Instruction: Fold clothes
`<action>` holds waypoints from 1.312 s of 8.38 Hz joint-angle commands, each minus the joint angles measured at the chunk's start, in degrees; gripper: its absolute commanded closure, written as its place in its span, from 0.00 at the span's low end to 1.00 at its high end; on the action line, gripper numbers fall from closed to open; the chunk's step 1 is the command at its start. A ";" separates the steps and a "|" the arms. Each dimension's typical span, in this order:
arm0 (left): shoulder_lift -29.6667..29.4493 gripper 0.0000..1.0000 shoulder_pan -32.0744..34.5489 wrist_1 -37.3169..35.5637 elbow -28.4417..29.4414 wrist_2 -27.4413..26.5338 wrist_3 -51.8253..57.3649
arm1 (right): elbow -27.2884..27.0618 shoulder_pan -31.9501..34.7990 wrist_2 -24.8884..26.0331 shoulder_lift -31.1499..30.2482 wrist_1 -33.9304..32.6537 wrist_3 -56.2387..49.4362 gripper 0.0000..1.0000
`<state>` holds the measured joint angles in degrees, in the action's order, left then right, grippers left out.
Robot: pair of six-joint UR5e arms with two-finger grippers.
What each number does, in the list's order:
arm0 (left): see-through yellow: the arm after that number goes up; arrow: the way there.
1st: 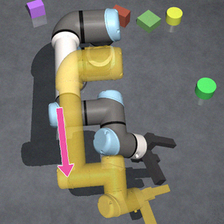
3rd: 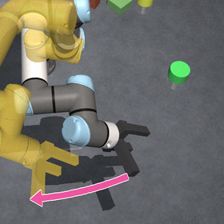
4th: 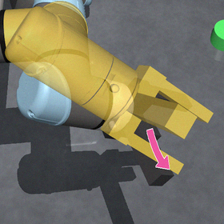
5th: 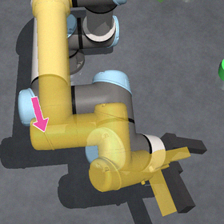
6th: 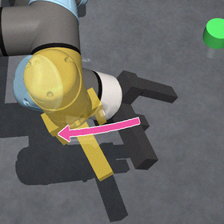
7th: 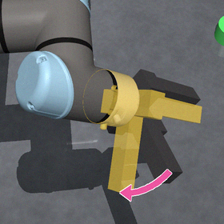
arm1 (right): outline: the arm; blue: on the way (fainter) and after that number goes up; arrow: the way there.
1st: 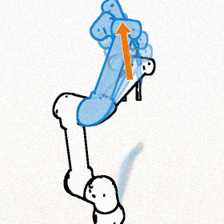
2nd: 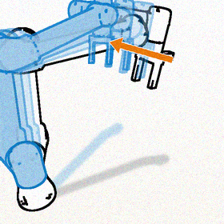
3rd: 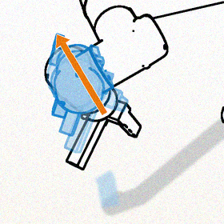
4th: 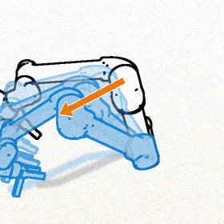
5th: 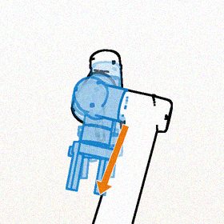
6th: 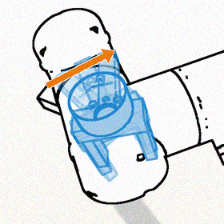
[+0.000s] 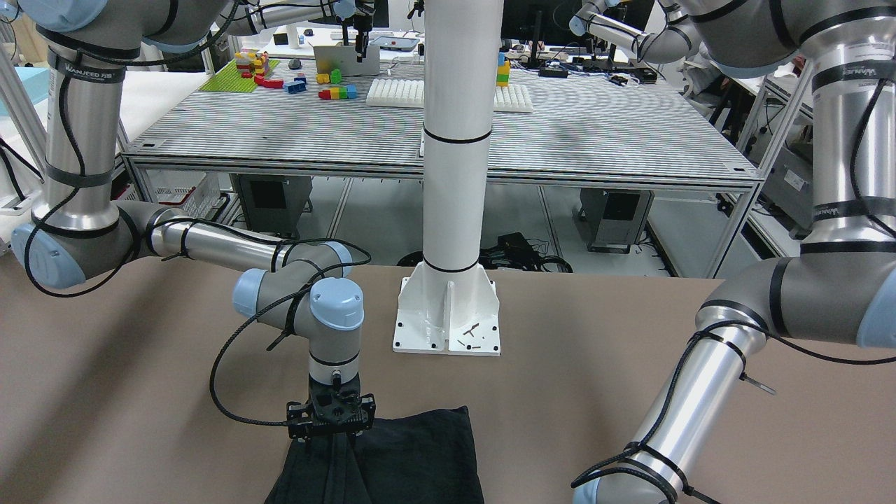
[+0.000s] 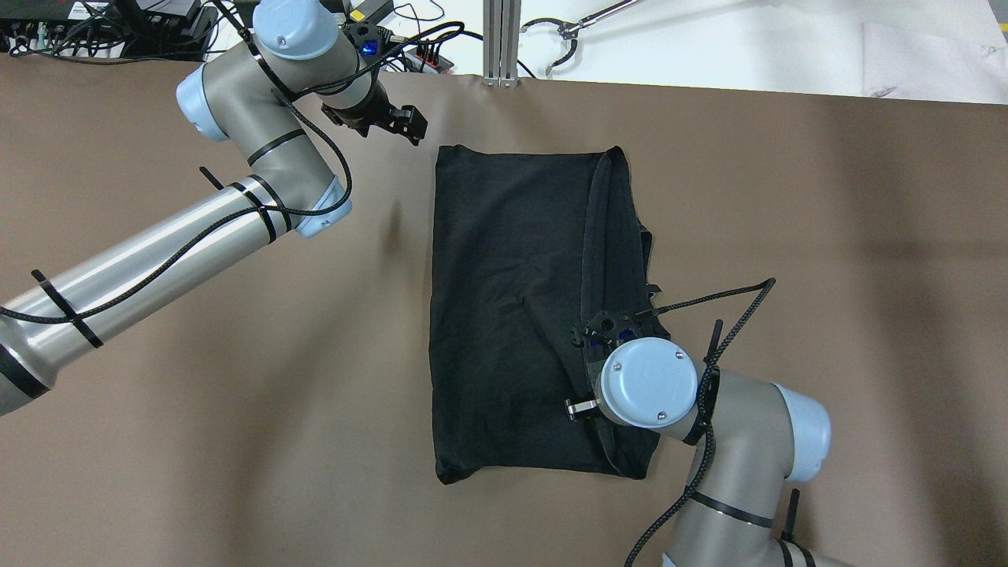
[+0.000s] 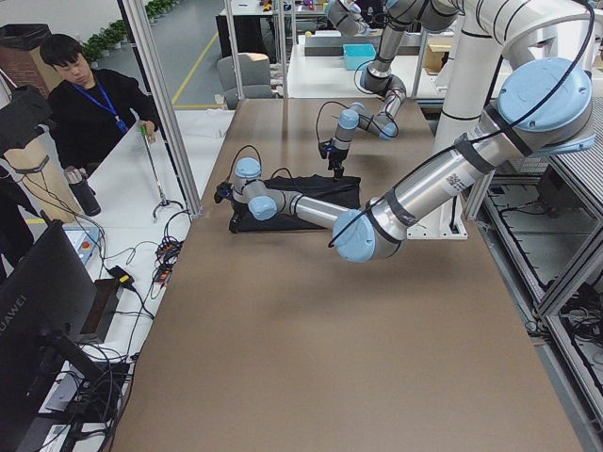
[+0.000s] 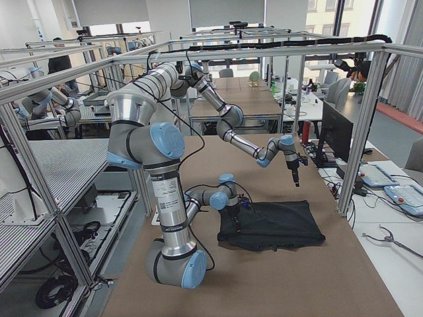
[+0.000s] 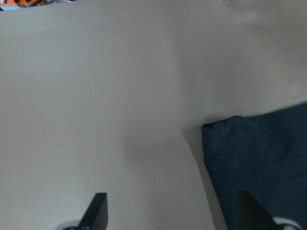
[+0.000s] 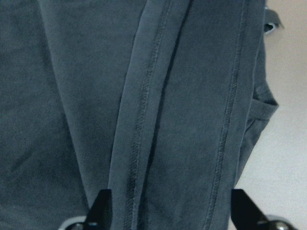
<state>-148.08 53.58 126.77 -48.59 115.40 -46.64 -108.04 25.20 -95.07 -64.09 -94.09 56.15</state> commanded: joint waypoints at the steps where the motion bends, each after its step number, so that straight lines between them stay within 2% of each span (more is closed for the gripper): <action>1: 0.34 0.06 0.03 0.05 -0.02 0.00 0.05 | 0.11 -2.69 2.25 1.42 -2.15 -0.17 0.39; 3: 0.60 0.06 -0.06 0.14 -0.11 0.00 -0.03 | 0.11 -2.70 3.22 0.90 -2.23 -0.87 0.61; 4: 0.69 0.06 -0.06 0.14 -0.11 0.00 -0.03 | 0.11 -2.70 3.40 0.81 -2.15 -0.96 0.68; 6: 0.69 0.06 -0.06 0.14 -0.02 0.00 0.05 | 0.02 -2.70 3.49 0.81 -2.15 -0.87 0.74; 7: 0.69 0.06 -0.06 0.14 -0.02 0.00 0.06 | -0.07 -2.70 3.49 0.81 -2.15 -0.87 0.83; 10: 0.69 0.06 -0.32 0.14 -0.02 0.00 0.06 | -0.33 -2.61 3.49 0.81 -2.06 -0.87 1.00; 11: 0.69 0.06 -0.32 0.14 -0.02 0.00 0.06 | -0.42 -2.61 3.14 1.07 -2.15 -0.96 0.97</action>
<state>-147.39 53.30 126.91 -48.61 115.40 -46.58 -108.26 22.56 -91.60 -63.27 -96.21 55.28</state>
